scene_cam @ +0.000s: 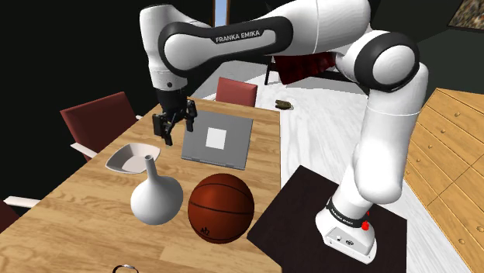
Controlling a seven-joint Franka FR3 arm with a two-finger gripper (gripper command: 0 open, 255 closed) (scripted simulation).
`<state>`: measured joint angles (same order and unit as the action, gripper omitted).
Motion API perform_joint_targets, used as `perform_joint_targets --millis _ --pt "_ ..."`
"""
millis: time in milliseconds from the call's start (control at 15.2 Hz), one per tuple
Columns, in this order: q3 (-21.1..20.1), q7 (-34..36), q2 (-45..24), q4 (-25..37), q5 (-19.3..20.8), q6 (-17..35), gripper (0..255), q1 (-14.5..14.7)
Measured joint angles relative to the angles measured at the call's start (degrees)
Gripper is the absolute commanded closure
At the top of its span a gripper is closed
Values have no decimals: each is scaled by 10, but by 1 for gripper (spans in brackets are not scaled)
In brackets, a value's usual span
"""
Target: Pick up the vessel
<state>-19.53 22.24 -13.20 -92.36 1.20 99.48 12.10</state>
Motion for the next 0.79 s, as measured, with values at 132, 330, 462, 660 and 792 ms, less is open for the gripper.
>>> perform_joint_targets --millis 132,330,462,660,792 --pt "-3 18 -50 50 17 -6 0 17" --pt "-5 43 -129 144 42 -29 0 48" --pt "-2 53 -186 220 58 -52 0 70" --pt "0 58 -217 251 66 -55 0 82" --pt "1 60 -220 242 67 -43 0 83"
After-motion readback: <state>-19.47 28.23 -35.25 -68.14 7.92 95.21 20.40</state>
